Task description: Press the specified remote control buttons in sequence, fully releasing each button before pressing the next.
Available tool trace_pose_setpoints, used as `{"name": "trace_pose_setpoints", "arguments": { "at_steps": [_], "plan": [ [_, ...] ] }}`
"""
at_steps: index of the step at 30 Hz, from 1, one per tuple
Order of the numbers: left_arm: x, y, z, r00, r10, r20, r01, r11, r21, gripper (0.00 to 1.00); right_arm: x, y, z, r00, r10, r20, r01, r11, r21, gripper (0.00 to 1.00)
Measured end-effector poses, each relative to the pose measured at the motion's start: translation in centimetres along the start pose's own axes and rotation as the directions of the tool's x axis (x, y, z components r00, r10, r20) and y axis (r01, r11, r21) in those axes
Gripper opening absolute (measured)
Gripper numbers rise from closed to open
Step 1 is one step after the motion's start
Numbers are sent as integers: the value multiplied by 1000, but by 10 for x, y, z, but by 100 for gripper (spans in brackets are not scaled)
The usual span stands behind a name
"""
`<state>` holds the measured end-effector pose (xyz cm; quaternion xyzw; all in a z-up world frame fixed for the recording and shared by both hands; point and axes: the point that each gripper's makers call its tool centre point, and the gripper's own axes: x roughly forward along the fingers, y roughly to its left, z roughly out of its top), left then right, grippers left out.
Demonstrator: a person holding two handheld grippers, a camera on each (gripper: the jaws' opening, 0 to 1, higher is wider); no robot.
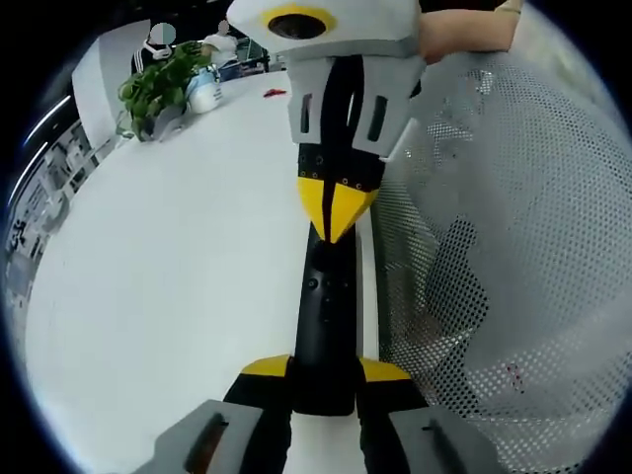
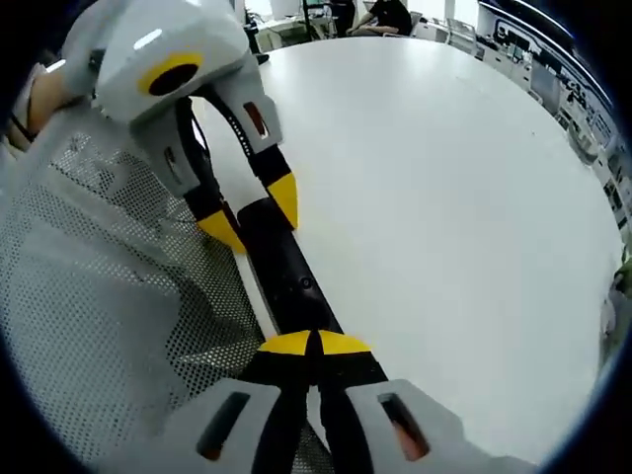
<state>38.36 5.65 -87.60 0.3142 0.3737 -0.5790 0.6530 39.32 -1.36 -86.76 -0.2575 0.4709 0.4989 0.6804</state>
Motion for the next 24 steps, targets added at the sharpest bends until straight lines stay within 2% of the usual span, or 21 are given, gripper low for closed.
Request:
{"name": "trace_pose_setpoints", "arguments": {
  "at_steps": [5,11,15,19,24],
  "plan": [
    [0,0,0,1000,-1,1,1,1000,0,24,0,1,0,1000,-9,2,9,1000,-27,0],
    [0,0,0,1000,-1,0,1,1000,0,24,1,2,1,999,-44,-19,41,990,-135,0],
    [0,0,0,1000,-1,-1,1,1000,1,24,2,2,1,996,-78,-49,64,968,-241,0],
    [0,0,0,1000,-2,0,2,1000,2,24,2,2,1,995,-84,-58,67,965,-253,0],
    [0,0,0,1000,-1,0,1,1000,0,24,2,0,1,997,-67,-43,56,975,-213,0]
  ]
}}
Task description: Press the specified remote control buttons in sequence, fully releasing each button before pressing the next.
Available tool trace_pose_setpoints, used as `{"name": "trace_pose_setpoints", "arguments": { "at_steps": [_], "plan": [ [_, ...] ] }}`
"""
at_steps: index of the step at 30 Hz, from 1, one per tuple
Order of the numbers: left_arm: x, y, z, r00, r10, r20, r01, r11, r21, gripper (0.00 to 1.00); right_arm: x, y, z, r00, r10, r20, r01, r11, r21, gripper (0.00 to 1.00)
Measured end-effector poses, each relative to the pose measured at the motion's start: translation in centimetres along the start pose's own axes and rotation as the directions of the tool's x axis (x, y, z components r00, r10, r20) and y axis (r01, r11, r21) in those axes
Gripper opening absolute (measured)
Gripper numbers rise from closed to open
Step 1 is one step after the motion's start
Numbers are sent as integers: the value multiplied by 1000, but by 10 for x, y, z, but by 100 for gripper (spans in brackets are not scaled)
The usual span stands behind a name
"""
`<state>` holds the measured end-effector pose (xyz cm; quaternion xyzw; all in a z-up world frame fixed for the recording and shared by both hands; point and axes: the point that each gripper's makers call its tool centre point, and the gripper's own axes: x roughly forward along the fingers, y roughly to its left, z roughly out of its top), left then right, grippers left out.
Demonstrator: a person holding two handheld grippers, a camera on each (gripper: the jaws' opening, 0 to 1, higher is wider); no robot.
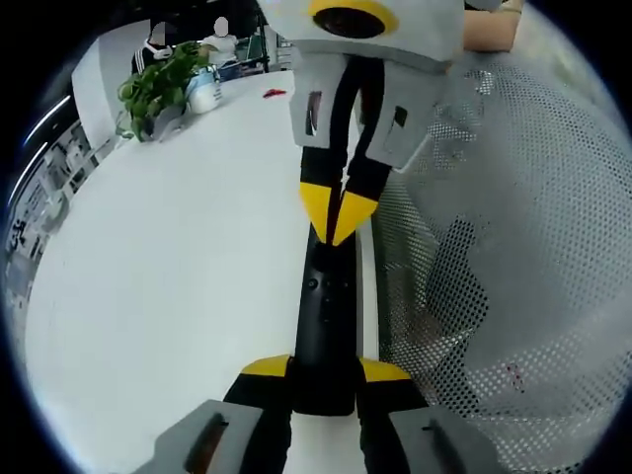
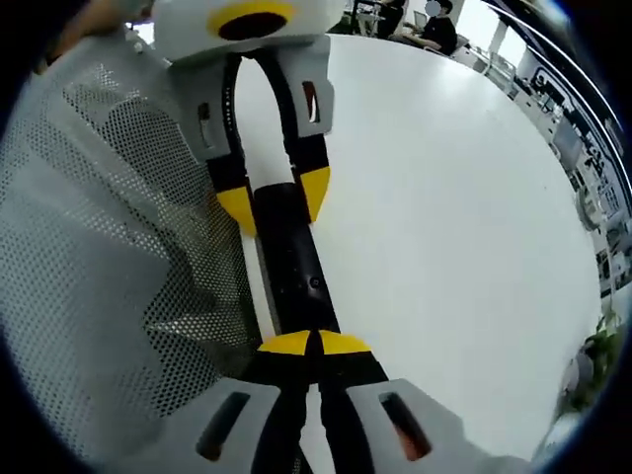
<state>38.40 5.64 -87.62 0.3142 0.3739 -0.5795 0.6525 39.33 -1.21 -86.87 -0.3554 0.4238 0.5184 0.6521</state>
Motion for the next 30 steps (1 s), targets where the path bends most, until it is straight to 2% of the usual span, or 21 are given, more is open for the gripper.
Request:
{"name": "trace_pose_setpoints", "arguments": {
  "at_steps": [17,25,30],
  "plan": [
    [0,0,0,1000,2,0,-2,1000,-3,24,0,-1,1,997,38,66,-49,984,171,0],
    [0,0,0,1000,1,1,-1,1000,-4,24,0,-1,2,996,48,73,-62,978,200,0],
    [0,0,0,1000,1,2,-1,1000,-5,24,0,0,4,996,45,73,-57,983,176,0]
  ]
}}
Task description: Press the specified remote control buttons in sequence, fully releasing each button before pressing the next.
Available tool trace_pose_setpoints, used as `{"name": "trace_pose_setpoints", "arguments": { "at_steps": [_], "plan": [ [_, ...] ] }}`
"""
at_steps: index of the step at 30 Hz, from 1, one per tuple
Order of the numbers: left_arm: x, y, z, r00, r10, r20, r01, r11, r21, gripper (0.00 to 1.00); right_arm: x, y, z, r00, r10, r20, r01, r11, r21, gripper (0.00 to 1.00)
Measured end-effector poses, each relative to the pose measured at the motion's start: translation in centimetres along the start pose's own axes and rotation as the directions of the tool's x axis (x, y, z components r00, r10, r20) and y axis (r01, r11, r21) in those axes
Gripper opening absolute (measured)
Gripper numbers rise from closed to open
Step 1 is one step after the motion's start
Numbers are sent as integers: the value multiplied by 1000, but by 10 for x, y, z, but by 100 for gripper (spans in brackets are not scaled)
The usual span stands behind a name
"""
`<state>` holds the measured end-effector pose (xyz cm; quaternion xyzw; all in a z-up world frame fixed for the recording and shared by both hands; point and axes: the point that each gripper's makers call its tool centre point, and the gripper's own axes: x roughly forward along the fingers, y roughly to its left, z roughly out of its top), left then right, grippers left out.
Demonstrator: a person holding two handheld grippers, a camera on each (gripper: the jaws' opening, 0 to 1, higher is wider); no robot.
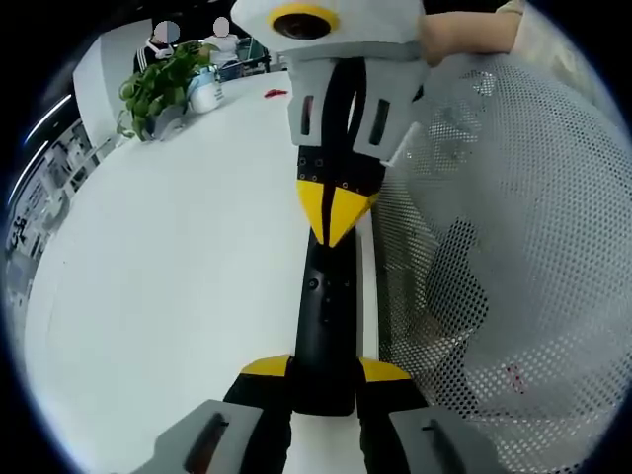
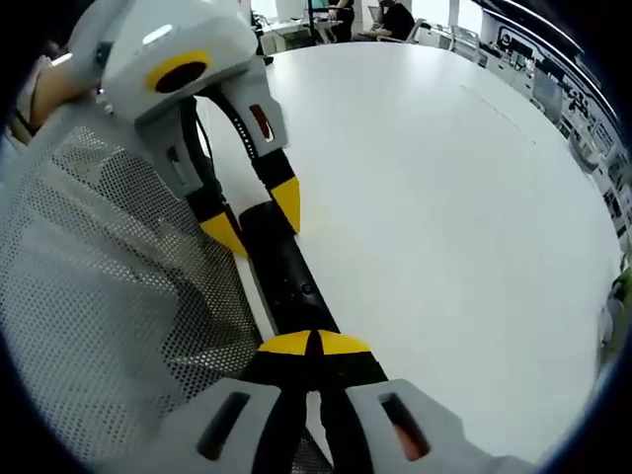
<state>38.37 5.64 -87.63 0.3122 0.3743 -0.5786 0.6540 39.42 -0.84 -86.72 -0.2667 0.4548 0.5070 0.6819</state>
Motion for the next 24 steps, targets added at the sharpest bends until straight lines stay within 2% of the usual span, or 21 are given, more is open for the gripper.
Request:
{"name": "trace_pose_setpoints", "arguments": {
  "at_steps": [3,7,16,22,24],
  "plan": [
    [0,0,0,1000,0,1,0,1000,-1,24,2,5,5,1000,20,16,-20,1000,-15,0],
    [0,0,0,1000,0,2,0,1000,-6,24,4,6,4,1000,14,1,-14,999,-50,0],
    [0,0,0,1000,-3,3,3,1000,-2,24,4,6,4,1000,5,-2,-5,998,-56,0],
    [1,1,0,1000,-2,2,2,1000,1,24,4,5,4,1000,4,-3,-4,999,-45,0],
    [1,1,0,1000,-1,3,1,1000,0,24,5,5,4,1000,2,-7,-2,1000,-7,0]
  ]
}}
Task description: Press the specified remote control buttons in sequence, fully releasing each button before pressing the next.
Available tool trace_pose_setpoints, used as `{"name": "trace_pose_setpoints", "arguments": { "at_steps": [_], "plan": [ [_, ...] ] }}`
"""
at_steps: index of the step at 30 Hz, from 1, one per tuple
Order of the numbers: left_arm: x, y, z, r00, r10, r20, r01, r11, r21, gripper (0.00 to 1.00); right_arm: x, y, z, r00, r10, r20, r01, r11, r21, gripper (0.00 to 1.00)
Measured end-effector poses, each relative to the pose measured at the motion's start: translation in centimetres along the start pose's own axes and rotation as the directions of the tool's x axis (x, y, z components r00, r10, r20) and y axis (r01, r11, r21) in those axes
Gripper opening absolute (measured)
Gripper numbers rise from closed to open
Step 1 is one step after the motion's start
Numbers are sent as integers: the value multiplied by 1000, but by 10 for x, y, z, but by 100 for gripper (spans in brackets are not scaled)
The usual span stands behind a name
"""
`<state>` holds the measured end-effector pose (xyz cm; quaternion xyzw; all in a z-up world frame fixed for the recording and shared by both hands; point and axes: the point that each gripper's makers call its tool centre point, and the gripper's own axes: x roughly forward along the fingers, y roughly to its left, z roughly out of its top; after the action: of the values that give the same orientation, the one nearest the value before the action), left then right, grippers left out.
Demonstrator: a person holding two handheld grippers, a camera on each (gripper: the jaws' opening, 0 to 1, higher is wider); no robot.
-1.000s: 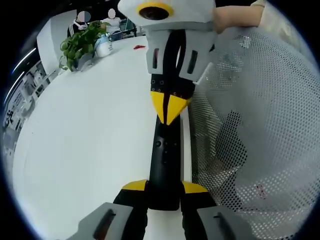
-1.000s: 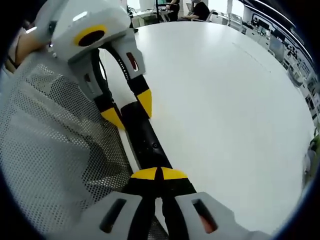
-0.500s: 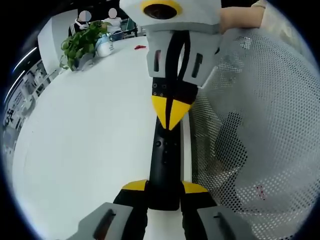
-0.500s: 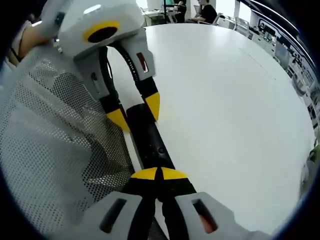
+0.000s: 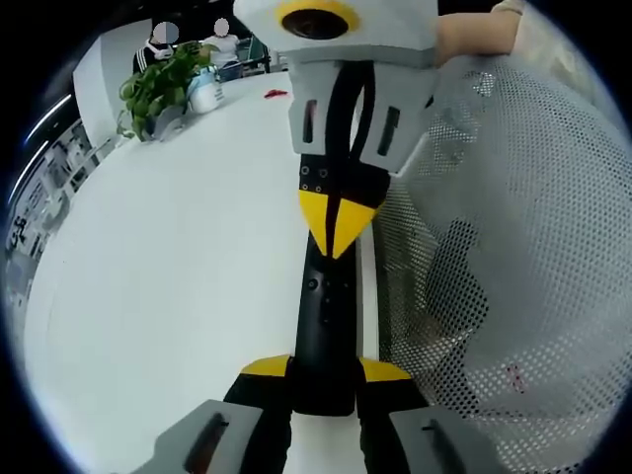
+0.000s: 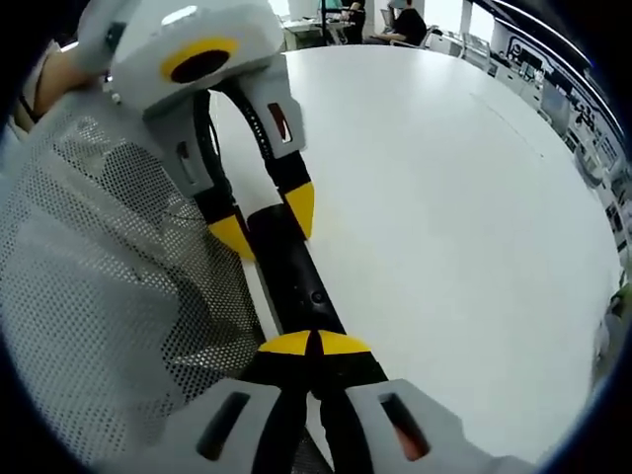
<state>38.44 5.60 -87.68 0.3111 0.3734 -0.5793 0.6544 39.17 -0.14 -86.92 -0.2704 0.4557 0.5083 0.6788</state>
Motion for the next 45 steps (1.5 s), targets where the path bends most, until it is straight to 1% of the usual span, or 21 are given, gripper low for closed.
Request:
{"name": "trace_pose_setpoints", "arguments": {
  "at_steps": [1,2,6,8,10,13,17,20,24,26,28,30,36,37,40,42,45],
  "plan": [
    [0,0,0,1000,2,0,-2,1000,0,24,0,-1,0,1000,1,-17,0,999,36,0],
    [0,0,0,1000,2,-1,-2,1000,2,24,1,-1,0,999,0,-32,2,999,51,0],
    [0,0,0,1000,2,1,-2,1000,1,24,2,-1,1,994,-5,-109,12,998,64,0],
    [0,0,0,1000,2,3,-2,1000,1,24,3,-1,1,992,-3,-125,12,997,76,0],
    [0,0,0,1000,2,4,-2,1000,1,24,2,-1,0,992,0,-127,11,997,80,0],
    [0,-1,0,1000,3,5,-3,1000,0,24,1,-1,-2,994,2,-106,9,995,97,0],
    [-1,-1,0,1000,1,6,-1,1000,-1,24,1,-1,-2,998,0,-66,10,990,144,0],
    [-1,0,0,1000,-1,7,1,1000,-1,24,1,-1,-1,998,-9,-61,18,989,149,0],
    [-1,-1,0,1000,0,4,0,1000,0,24,1,0,-1,998,-26,-64,35,990,135,0],
    [0,-1,0,1000,1,3,-1,1000,0,24,0,-1,-2,998,-32,-46,38,989,140,0],
    [0,-1,0,1000,1,2,-1,1000,0,24,-1,-2,-1,999,-30,-16,32,986,162,0],
    [0,-1,0,1000,1,2,-1,1000,-1,24,-1,-2,-2,1000,-18,1,17,986,164,0],
    [0,0,0,1000,2,3,-2,1000,-1,24,-1,-3,0,1000,15,18,-19,975,220,0],
    [0,0,0,1000,2,2,-2,1000,-1,24,-1,-2,0,1000,16,17,-19,976,216,0],
    [0,0,0,1000,0,5,0,1000,-3,24,1,2,5,1000,12,20,-15,988,151,0],
    [0,0,0,1000,0,6,0,1000,-4,24,1,2,5,1000,2,7,-3,993,118,0],
    [0,0,0,1000,1,4,-1,1000,-3,24,1,1,5,1000,2,10,-3,994,113,0]
  ]
}}
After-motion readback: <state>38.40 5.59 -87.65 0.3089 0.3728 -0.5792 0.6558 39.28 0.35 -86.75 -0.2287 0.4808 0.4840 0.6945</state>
